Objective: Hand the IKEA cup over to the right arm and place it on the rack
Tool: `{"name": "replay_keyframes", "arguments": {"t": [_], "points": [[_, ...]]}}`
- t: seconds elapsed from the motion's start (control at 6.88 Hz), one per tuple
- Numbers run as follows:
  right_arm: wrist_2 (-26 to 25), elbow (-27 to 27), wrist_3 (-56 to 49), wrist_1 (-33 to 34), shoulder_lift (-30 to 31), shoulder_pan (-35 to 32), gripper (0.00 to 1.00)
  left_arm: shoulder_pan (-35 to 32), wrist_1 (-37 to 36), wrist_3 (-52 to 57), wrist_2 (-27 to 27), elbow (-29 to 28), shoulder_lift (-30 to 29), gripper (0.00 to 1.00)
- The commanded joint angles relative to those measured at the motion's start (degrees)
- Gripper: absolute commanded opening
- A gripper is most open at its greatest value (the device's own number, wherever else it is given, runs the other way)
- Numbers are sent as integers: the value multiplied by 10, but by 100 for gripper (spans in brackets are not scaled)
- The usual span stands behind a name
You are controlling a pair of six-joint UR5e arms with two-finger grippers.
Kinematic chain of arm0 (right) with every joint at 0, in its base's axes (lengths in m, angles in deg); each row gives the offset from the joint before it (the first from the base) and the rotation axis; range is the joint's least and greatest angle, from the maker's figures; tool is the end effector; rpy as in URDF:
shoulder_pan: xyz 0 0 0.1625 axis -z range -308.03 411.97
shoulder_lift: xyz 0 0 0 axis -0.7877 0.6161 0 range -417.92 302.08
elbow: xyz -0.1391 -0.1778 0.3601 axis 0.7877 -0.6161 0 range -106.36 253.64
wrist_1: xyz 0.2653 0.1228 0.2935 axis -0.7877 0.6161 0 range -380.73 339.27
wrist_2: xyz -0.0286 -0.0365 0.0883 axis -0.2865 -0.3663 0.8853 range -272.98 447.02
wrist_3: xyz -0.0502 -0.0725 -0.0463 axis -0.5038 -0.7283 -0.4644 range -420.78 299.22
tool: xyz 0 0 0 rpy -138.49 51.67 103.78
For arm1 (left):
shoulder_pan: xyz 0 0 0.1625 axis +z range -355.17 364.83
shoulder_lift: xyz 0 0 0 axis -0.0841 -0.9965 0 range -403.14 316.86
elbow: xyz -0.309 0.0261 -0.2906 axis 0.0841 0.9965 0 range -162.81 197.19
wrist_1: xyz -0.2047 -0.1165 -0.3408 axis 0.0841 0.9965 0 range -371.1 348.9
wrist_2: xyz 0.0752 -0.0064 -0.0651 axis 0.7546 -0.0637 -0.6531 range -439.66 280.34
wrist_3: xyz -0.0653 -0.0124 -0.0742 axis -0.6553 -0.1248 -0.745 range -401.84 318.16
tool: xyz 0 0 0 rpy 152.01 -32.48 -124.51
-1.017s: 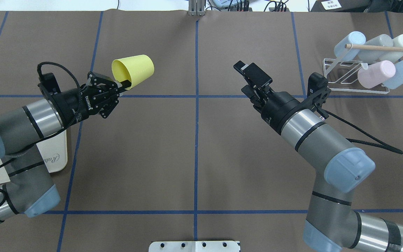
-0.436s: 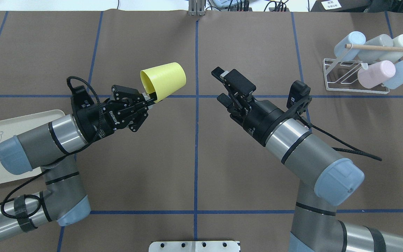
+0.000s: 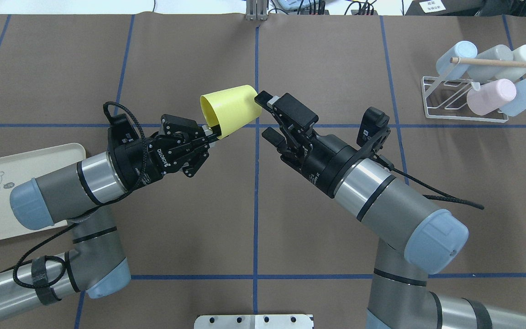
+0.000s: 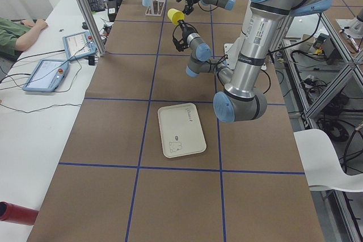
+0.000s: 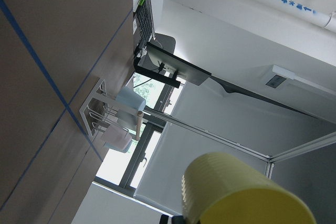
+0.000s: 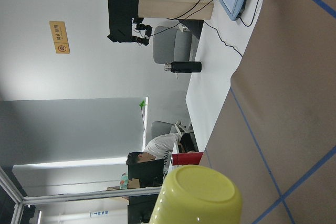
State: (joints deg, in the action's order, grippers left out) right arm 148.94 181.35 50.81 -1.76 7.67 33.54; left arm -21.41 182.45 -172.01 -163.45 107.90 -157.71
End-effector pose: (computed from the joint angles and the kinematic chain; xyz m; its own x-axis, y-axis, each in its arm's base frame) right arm -0.4251 -0.3316 0.1602 -0.6006 0.1421 0.7868 -0.5039 0.6968 -0.5105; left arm 0.4261 -0.3707 0.2418 -0.7621 -0.3393 -0.5514 0.0307 0.8318 -0.5543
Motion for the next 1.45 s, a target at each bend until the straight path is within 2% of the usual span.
{"name": "replay_keyframes", "arguments": {"t": [0.0,1.31], "points": [[3,-5,0,-8,-1,3,100,0,1,0,-1,0,-5,0],[3,-12,3,-9,-1,2,100,36,-5,4,6,-3,-30,0]]}}
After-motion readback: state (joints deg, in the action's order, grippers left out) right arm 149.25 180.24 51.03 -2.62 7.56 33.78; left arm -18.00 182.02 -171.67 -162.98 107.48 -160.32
